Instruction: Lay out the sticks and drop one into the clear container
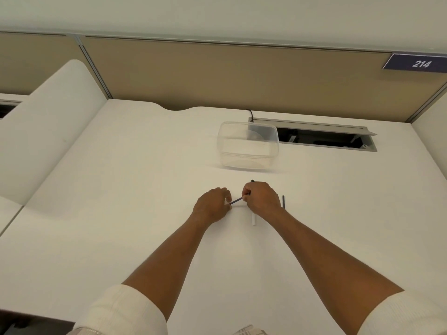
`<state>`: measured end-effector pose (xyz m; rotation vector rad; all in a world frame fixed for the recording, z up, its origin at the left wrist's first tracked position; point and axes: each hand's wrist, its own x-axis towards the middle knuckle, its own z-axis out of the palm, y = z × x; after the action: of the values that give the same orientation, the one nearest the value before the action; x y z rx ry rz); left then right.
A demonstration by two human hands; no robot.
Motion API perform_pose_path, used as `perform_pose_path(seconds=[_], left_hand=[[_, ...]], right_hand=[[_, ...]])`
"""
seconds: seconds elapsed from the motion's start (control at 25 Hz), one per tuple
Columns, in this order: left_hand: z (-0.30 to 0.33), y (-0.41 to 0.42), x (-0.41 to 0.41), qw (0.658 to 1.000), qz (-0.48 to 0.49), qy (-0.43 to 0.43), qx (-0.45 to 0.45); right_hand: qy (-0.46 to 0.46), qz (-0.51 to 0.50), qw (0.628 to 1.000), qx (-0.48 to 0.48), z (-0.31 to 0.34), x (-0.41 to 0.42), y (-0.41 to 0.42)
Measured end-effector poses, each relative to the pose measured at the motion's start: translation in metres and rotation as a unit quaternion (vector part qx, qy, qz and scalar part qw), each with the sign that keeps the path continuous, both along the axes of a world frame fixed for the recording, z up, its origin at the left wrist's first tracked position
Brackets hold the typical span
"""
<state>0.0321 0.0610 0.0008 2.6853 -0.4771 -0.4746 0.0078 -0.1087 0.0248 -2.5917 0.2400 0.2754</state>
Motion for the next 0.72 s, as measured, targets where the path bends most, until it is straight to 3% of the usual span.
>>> perform_pose_path(seconds=[0.2, 0.44, 0.72], left_hand=[[-0.017, -0.001, 0.01, 0.999, -0.006, 0.042, 0.007], [-0.036, -0.005, 0.021, 0.999, -0.027, -0.018, 0.024], [-0.052, -0.014, 0.032, 0.995, -0.015, -0.093, 0.03]], right_hand=[[-0.021, -0.03, 0.999, 0.019, 0.005, 0.018, -0.019], [-0.116, -0.037, 0.985, 0.124, 0.033, 0.048, -0.034], [-0.168, -0.04, 0.982, 0.081, 0.055, 0.105, -0.062]])
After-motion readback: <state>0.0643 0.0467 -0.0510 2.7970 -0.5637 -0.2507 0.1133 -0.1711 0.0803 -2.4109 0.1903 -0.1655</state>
